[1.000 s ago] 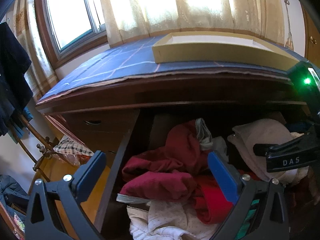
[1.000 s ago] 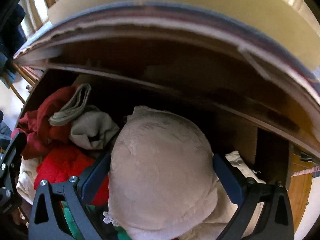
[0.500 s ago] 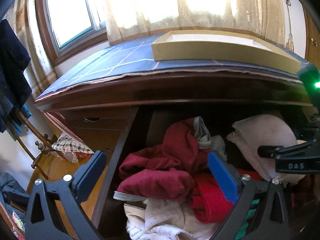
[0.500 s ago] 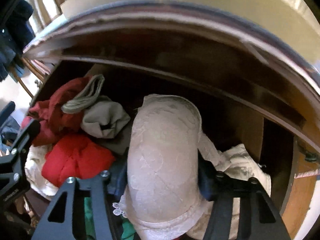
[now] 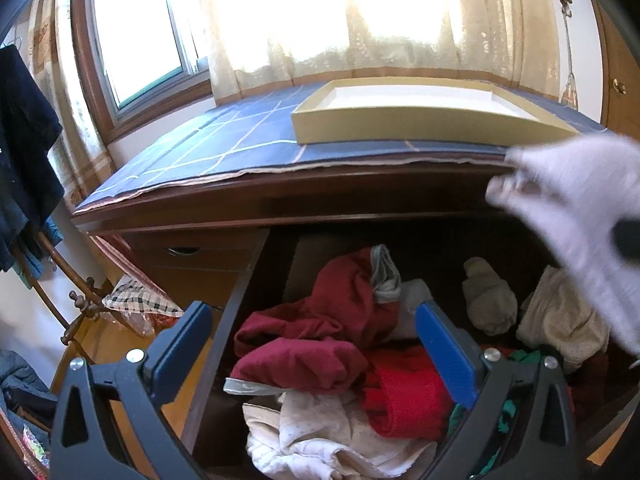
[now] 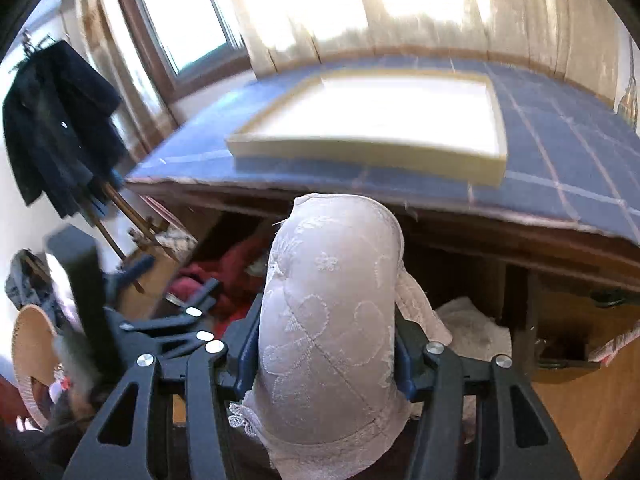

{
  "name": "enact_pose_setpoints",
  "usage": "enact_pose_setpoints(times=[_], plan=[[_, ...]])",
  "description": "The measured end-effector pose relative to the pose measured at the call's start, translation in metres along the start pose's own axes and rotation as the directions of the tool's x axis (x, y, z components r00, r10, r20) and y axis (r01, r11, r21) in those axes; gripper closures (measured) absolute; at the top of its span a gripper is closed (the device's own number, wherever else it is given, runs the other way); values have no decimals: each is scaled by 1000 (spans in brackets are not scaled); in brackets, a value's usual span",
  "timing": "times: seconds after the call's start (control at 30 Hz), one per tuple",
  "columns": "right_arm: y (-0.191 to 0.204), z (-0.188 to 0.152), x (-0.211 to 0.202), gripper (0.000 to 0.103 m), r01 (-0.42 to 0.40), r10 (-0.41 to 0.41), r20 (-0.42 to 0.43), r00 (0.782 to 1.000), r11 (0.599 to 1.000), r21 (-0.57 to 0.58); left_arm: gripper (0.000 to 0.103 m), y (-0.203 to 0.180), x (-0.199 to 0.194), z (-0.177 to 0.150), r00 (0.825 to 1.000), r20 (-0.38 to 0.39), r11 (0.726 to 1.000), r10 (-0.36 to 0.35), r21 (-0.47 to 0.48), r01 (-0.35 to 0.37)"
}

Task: Take underwear out of drawer
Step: 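Lift the pink bra with the right gripper and lower it into the tray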

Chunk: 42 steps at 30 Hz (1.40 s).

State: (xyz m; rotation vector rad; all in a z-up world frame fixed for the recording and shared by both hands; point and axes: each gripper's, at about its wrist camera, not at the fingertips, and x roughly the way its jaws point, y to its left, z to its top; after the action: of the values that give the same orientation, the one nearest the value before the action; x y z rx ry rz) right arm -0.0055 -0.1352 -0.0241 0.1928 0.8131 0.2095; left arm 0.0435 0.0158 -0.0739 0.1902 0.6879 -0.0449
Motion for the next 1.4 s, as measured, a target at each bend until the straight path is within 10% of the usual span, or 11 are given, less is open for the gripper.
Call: enact_pose_setpoints(times=[0.4, 0.73, 1.4], plan=[[-7, 83, -30, 47, 126, -123, 280, 952, 992, 7, 0, 4, -2, 1, 1000, 6, 1000, -8, -29, 8], [-56, 138, 45, 47, 328, -331, 238, 913, 943, 54, 0, 10, 14, 3, 1000, -1, 999, 21, -37, -21], [-67, 144, 116, 45, 481, -470, 194, 861, 877, -6, 0, 4, 30, -2, 998, -39, 998, 48, -29, -49]])
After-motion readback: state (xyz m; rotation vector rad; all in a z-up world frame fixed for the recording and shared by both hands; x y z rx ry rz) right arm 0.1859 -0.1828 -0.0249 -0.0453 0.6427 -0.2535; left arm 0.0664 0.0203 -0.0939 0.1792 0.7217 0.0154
